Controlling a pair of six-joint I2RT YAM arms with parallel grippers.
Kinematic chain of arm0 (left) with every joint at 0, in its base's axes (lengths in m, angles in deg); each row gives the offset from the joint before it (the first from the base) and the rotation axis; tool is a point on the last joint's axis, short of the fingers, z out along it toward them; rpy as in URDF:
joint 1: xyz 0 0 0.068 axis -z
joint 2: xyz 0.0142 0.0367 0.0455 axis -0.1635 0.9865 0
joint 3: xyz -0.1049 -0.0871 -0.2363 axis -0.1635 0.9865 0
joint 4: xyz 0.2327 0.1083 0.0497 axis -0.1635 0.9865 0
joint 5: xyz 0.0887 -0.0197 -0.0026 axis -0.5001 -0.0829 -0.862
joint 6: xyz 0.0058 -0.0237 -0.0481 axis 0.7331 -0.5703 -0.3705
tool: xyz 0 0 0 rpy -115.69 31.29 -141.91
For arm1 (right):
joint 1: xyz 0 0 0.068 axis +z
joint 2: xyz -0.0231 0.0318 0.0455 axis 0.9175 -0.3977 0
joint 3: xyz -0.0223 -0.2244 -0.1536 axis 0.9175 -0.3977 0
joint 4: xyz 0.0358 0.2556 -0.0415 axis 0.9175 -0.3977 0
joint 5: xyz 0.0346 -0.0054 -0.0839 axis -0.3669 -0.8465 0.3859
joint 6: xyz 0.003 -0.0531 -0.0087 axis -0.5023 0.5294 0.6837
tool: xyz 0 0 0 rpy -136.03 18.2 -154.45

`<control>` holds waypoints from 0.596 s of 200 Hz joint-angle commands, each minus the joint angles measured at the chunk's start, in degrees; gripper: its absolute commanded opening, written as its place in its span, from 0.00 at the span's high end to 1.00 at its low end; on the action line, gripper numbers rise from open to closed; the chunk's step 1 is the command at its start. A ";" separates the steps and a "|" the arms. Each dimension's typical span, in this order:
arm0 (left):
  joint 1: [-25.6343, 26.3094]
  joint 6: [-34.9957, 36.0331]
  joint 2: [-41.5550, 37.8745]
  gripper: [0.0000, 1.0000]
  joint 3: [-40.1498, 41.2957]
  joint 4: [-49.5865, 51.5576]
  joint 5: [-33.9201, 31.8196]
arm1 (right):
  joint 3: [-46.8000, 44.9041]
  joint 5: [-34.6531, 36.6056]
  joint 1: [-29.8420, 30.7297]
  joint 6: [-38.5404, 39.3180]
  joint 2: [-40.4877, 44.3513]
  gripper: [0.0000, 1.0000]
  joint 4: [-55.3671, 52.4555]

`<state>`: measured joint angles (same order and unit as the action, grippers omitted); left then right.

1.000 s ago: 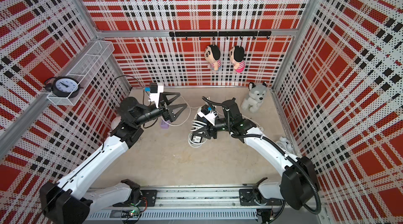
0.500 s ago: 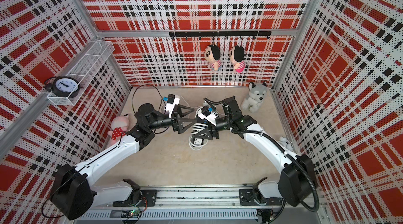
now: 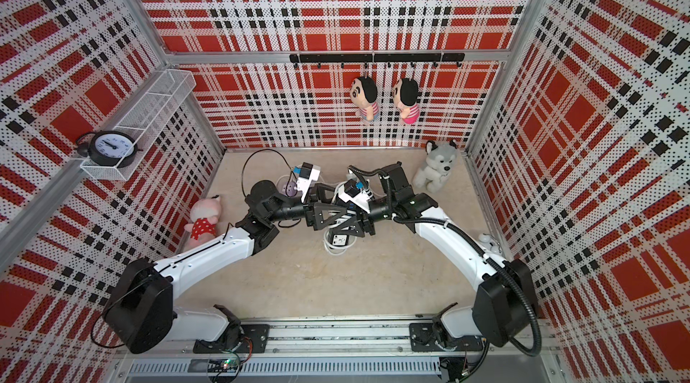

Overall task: Unwrap the cord wrapped around the power strip
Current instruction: Adjust the power strip.

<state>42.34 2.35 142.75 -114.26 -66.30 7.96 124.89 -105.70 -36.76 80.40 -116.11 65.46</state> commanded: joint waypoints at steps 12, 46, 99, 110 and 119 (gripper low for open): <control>0.77 -1.10 0.86 0.21 -2.44 -1.96 -0.52 | 3.77 -3.67 -0.03 2.62 -1.71 0.71 -1.14; 0.82 -2.13 2.44 0.55 -3.01 -2.07 -1.22 | 5.43 -2.35 0.41 3.43 -3.35 0.66 -3.52; 0.01 -4.20 2.85 0.90 -1.72 -3.24 -4.01 | 7.13 5.12 -0.22 -0.73 -3.51 0.09 -2.88; -0.81 -5.04 2.44 0.96 -0.89 -3.51 -5.36 | 6.83 9.47 -1.13 -4.33 -1.96 0.00 -0.39; -1.59 -5.82 2.03 1.00 -0.08 -3.89 -6.85 | 5.99 12.55 -2.44 -8.47 -0.10 0.00 2.60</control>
<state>41.95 -2.02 144.87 -115.62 -67.90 5.41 130.38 -100.52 -37.53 79.33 -120.07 61.96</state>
